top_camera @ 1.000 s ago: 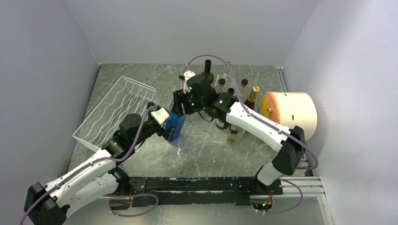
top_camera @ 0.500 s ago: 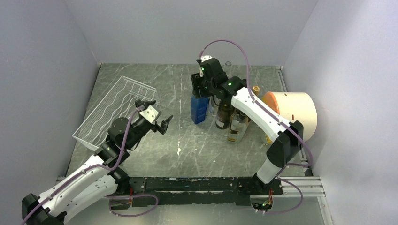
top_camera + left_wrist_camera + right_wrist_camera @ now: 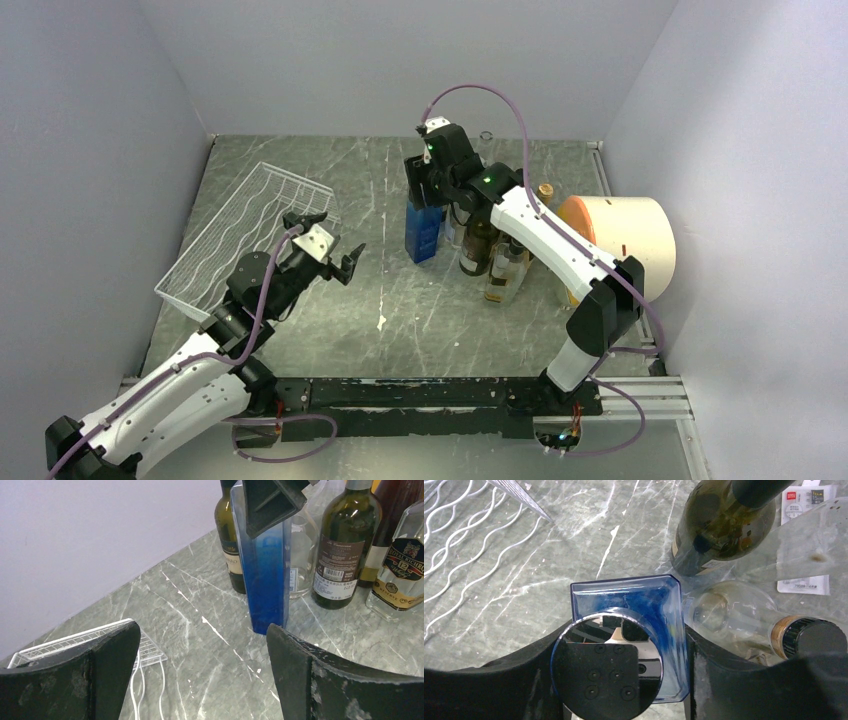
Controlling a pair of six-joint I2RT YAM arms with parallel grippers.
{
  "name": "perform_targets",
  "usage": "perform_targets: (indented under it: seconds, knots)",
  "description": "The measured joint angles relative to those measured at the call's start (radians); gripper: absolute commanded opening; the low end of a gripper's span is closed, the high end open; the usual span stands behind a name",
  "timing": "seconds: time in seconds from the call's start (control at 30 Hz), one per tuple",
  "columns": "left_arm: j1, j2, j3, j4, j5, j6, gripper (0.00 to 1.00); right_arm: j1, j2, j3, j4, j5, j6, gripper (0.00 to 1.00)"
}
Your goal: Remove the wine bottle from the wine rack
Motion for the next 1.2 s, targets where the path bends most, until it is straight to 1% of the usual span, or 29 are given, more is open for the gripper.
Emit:
perform_targets:
  seconds: [0.2, 0.5, 0.63, 0.7, 0.77, 0.83, 0.97, 1.1, 1.2]
  knots:
    - [0.01, 0.003, 0.0, 0.0, -0.001, 0.0, 0.99, 0.0, 0.002, 0.024, 0.012, -0.009, -0.006, 0.79]
    - [0.013, -0.002, 0.0, 0.0, -0.005, 0.0, 0.99, 0.0, 0.002, 0.074, 0.02, -0.026, -0.011, 1.0]
    - [0.017, 0.003, 0.013, -0.02, -0.022, -0.017, 0.99, 0.0, -0.004, 0.111, 0.006, -0.051, -0.028, 1.0]
    - [0.025, 0.026, 0.053, -0.055, -0.032, -0.04, 0.99, 0.0, -0.019, 0.131, -0.003, -0.06, -0.04, 1.0]
    - [0.055, 0.053, 0.1, -0.073, -0.036, -0.068, 0.99, 0.0, -0.047, 0.137, -0.008, -0.057, -0.054, 1.0]
    - [0.113, 0.076, 0.143, -0.088, -0.031, -0.1, 0.99, 0.0, -0.096, 0.137, -0.015, -0.037, -0.071, 1.0]
    - [0.268, 0.111, 0.227, -0.13, -0.017, -0.176, 0.99, -0.015, -0.226, 0.108, -0.003, 0.022, -0.093, 1.0]
    - [0.408, 0.126, 0.332, -0.174, -0.018, -0.257, 0.99, -0.072, -0.414, -0.003, 0.034, 0.106, -0.09, 1.0]
    - [0.481, 0.124, 0.415, -0.188, -0.018, -0.308, 0.99, -0.105, -0.561, -0.117, 0.078, 0.178, -0.081, 1.0]
